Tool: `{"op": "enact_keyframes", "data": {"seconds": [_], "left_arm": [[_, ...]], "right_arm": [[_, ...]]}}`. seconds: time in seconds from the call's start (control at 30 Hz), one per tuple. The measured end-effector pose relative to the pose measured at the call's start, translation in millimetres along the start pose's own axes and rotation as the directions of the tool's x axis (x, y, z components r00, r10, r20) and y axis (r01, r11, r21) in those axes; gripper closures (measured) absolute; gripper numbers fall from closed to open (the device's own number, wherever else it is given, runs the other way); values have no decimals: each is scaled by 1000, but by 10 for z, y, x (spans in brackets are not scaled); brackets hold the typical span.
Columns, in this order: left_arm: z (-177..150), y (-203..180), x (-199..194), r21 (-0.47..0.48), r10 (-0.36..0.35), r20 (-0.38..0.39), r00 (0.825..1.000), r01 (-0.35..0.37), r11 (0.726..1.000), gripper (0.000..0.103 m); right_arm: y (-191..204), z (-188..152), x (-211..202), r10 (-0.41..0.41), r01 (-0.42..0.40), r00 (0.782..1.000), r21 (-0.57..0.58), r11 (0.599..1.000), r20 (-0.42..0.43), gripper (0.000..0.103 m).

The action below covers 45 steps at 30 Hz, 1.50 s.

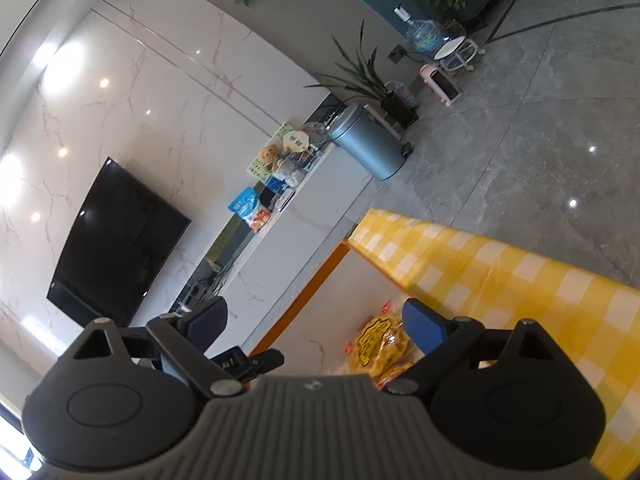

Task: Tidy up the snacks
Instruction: 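Lower the candy-ball bag into the orange box and open the left gripper, then grasp the clear candy box with the right gripper while the left grasps the green-white chip bag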

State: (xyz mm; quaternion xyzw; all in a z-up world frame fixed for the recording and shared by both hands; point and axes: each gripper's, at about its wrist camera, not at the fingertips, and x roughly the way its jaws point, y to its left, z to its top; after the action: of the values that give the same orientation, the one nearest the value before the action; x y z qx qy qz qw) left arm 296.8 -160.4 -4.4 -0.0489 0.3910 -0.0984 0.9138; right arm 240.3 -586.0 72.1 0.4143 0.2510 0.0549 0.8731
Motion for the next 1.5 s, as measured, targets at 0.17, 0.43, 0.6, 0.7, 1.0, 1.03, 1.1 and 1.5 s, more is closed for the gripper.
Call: {"op": "enact_keyframes", "data": {"seconds": [0.17,0.43,0.6,0.7,1.0,1.03,1.1,1.5], "left_arm": [[22,25,-105,19,3,4,1000,-3,1000,4],[76,243,-504,13,30,31,999,-31,999,4],[96,538,-903,17,49,68,997,-50,999,4],[65,778,-1120,24,77,100,992,-80,997,4],[-234,1763,-1325,-95,203,105,974,-193,977,4],[-283,1860,-1310,-110,216,102,971,-205,973,4],[-376,2038,-1262,-132,229,92,969,-217,967,4],[-759,2791,-1025,-232,180,36,983,-167,958,4]], "right_arm": [[128,-65,41,-13,12,1000,-46,999,-19,10],[508,-304,122,7,-13,999,-141,990,-42,10],[862,-533,47,78,-82,997,-277,957,-25,10],[1082,-755,18,119,-114,993,-355,928,-8,10],[1680,-1546,312,77,-128,991,-646,753,-106,11],[1712,-1624,364,76,-143,989,-659,738,-130,11],[1724,-1737,507,92,-211,972,-632,745,-215,9],[1705,-2468,1730,-236,-20,938,-717,697,-255,3]]}}
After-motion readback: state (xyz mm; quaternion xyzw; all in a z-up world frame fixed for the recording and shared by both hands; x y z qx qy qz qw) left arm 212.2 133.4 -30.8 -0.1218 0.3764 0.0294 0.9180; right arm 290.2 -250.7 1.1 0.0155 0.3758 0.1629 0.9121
